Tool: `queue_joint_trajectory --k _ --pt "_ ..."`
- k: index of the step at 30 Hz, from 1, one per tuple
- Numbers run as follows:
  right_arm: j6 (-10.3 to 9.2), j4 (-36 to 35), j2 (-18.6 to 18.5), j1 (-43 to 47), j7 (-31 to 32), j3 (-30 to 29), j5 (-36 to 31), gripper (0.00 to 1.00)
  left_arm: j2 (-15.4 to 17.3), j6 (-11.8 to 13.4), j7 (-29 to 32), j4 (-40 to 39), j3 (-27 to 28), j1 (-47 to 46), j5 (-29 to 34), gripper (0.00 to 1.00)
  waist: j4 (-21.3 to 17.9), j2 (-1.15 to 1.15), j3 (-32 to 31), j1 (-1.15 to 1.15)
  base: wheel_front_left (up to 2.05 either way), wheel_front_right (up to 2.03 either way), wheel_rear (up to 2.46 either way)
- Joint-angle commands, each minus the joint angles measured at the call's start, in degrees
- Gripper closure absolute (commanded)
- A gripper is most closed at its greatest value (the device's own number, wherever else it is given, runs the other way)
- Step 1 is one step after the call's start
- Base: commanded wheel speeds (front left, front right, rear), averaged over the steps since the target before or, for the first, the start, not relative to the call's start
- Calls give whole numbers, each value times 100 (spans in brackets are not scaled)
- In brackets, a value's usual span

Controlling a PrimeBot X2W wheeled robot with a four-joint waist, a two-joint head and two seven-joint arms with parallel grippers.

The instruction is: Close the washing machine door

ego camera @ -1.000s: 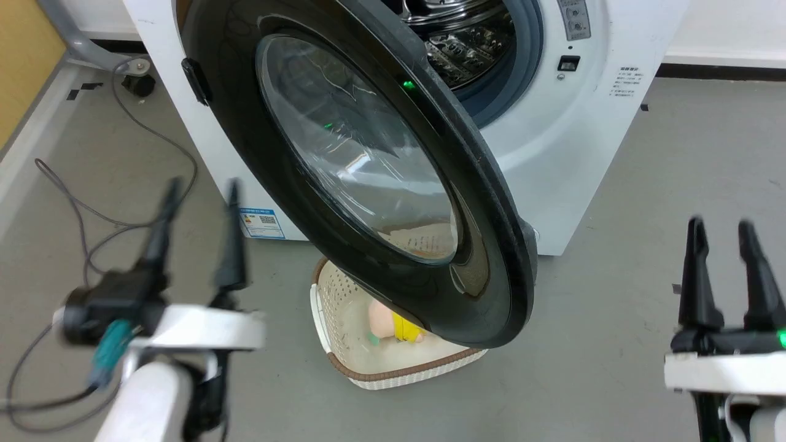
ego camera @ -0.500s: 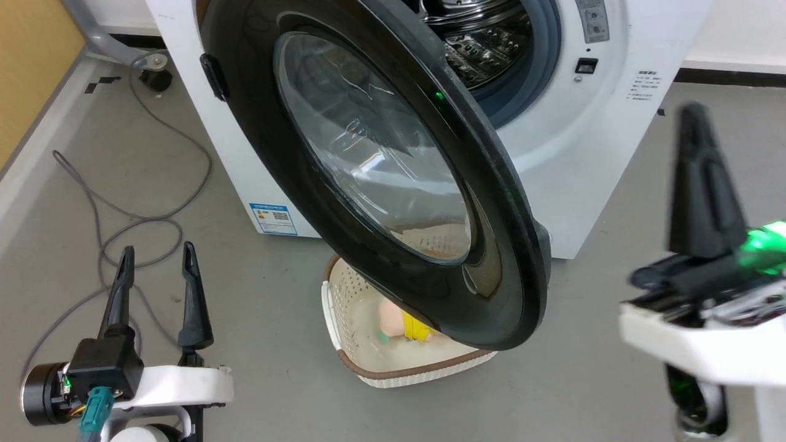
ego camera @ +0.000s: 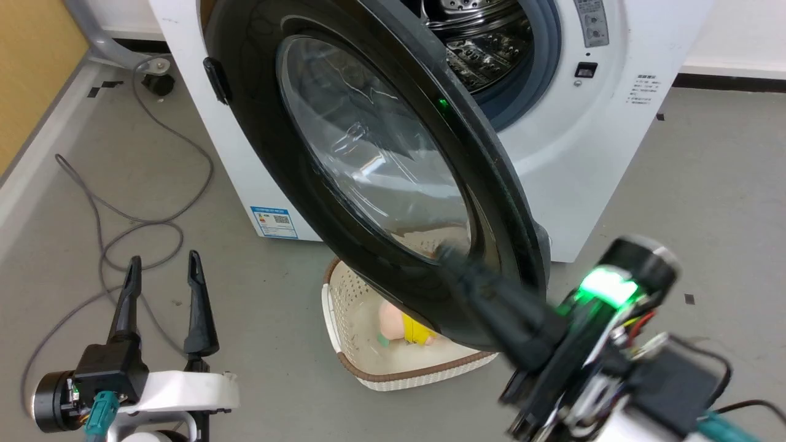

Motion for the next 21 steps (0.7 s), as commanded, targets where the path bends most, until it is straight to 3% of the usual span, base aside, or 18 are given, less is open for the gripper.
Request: queue_joint_trajectory --k 1,10,21 --pt "3 119 -124 -35 -24 251 -65 100 -50 -67 -30 36 55 55 44 0 -19 0 8 0 0 0 0" --pt "3 941 -498 231 -24 893 -312 100 -248 -262 -30 62 221 6 179 0 -70 0 91 0 0 0 0" --pt "3 1943 -376 485 -24 28 -161 100 -442 -441 -30 117 210 -76 408 0 -170 0 287 0 0 0 0"
